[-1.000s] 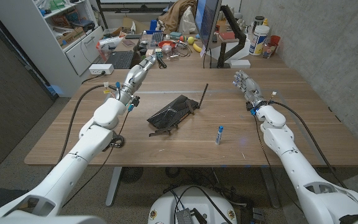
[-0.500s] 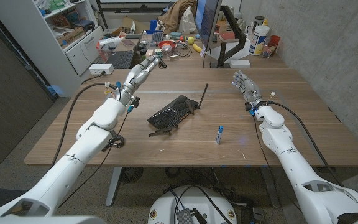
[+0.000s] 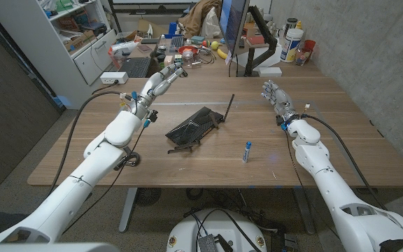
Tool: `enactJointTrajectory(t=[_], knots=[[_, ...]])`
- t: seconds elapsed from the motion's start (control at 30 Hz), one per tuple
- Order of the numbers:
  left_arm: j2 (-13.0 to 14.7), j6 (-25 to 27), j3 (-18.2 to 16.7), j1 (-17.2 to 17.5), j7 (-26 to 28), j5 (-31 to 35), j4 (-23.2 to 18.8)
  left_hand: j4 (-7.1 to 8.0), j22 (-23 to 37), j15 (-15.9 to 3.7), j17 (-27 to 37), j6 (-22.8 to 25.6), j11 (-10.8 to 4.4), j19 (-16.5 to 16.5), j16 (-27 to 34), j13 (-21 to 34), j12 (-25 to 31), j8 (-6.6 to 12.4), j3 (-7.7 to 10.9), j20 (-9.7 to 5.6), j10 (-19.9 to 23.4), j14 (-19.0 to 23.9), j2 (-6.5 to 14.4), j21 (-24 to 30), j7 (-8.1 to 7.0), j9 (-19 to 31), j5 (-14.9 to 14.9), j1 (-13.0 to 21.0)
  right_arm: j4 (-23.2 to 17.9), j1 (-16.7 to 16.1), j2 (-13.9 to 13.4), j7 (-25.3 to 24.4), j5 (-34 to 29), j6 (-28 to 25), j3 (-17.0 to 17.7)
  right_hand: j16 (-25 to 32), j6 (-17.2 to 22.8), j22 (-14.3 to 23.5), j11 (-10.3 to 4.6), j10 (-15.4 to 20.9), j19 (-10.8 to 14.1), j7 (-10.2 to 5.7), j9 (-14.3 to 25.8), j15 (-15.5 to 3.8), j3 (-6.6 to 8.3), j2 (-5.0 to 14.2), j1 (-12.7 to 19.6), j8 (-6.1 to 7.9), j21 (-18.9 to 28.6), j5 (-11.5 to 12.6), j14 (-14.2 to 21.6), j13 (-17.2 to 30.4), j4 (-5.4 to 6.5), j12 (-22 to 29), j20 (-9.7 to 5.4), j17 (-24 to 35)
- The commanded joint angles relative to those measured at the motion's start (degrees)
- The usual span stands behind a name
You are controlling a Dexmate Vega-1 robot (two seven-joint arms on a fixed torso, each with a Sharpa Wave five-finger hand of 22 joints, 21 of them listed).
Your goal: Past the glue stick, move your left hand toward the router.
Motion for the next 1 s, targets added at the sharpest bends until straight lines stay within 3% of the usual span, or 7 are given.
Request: enactJointTrajectory(t=[0.03, 0.33, 0.57, 0.63, 0.73, 1.0], knots=[[1.63, 1.34, -0.02, 0.74, 1.57, 5.04, -2.57, -0.42, 0.33, -0.30, 0.17, 0.69, -0.27, -0.43, 0.09, 0.16, 0.13, 0.16, 0.20, 0.43, 0.61, 0.17, 0.16, 0.04, -0.16, 0.20, 0.04, 0.99, -0.15, -0.31, 0.05, -0.07, -0.13, -0.08, 0.21, -0.05, 0.42, 0.10, 0.04, 0.72, 0.44, -0.18, 0.31, 0.13, 0.21, 0.02, -0.19, -0.17, -0.11, 0.39, 0.60, 0.30, -0.20, 0.01, -0.67, 0.17], [2.75, 2.31, 0.35, 0.33, 0.94, 6.91, -3.14, -0.90, 0.34, -0.97, 0.15, 2.63, -1.23, -0.44, 0.16, 0.17, 0.42, 0.65, 0.40, 0.66, 1.82, 0.59, 0.37, 0.17, -0.36, 0.21, -0.03, 1.90, -0.29, -0.35, 0.08, -0.26, -0.14, 0.10, 0.30, -0.09, 0.44, 0.10, -0.06, 0.77, 0.54, -0.20, 0.31, 0.16, 0.19, 0.01, -0.24, -0.19, -0.31, 0.40, 0.61, 0.31, -0.24, -0.01, -0.64, 0.17], [3.33, 3.51, 0.79, -0.06, 0.33, 7.73, -3.35, -1.22, 0.36, -1.32, 0.14, 3.36, -1.27, -0.43, 0.20, 0.18, 0.51, 0.73, 0.53, 2.05, 2.39, 0.91, 0.50, 0.24, -0.63, 0.21, -0.08, 2.50, -0.01, 0.02, 0.09, -0.09, -0.07, 0.40, 0.33, -0.10, 0.44, 0.11, 0.08, 0.77, 0.57, -0.23, 0.32, 0.16, 0.15, 0.01, -0.34, -0.22, -0.44, 0.39, 0.61, 0.31, -0.22, -0.04, -0.61, 0.18], [3.73, 4.08, 1.06, -0.24, 0.81, 9.33, -3.60, -1.38, 0.36, -1.27, 0.13, 3.56, -1.26, -0.43, 0.19, 0.18, 0.45, 0.70, 0.59, 0.84, 2.46, 1.00, 0.56, 0.27, -0.62, 0.21, -0.12, 2.79, 0.22, 0.21, 0.10, 0.00, -0.09, 0.53, 0.30, -0.11, 0.48, 0.11, 0.03, 0.80, 0.60, -0.28, 0.32, 0.14, 0.15, 0.01, -0.34, -0.21, -0.48, 0.39, 0.61, 0.31, -0.24, -0.04, -0.65, 0.18], [4.12, 4.92, 1.35, -0.28, 1.65, 11.37, -4.15, -1.46, 0.36, -1.18, 0.13, 3.61, -1.03, -0.46, 0.18, 0.18, 0.42, 0.65, 0.61, 0.27, 2.48, 1.05, 0.59, 0.27, -0.60, 0.21, -0.15, 2.94, 0.35, 0.34, 0.10, 0.02, -0.13, 0.64, 0.28, -0.11, 0.52, 0.11, 0.00, 0.78, 0.61, -0.28, 0.32, 0.15, 0.15, 0.00, -0.35, -0.20, -0.56, 0.40, 0.65, 0.31, -0.26, -0.06, -0.60, 0.17], [5.18, 8.05, 2.61, -0.43, 2.51, 16.00, -5.66, -1.65, 0.36, -1.44, 0.12, 4.09, -1.14, -0.33, 0.16, 0.19, 0.35, 0.68, 0.69, 0.44, 2.57, 1.17, 0.70, 0.35, -0.75, 0.21, -0.19, 3.31, 0.10, 0.32, 0.14, -0.29, -0.16, 0.57, 0.37, -0.12, 0.50, 0.12, -0.14, 0.83, 0.68, -0.34, 0.32, 0.08, 0.12, 0.01, -0.44, -0.24, -0.73, 0.40, 0.69, 0.32, -0.26, -0.08, -0.54, 0.18]])
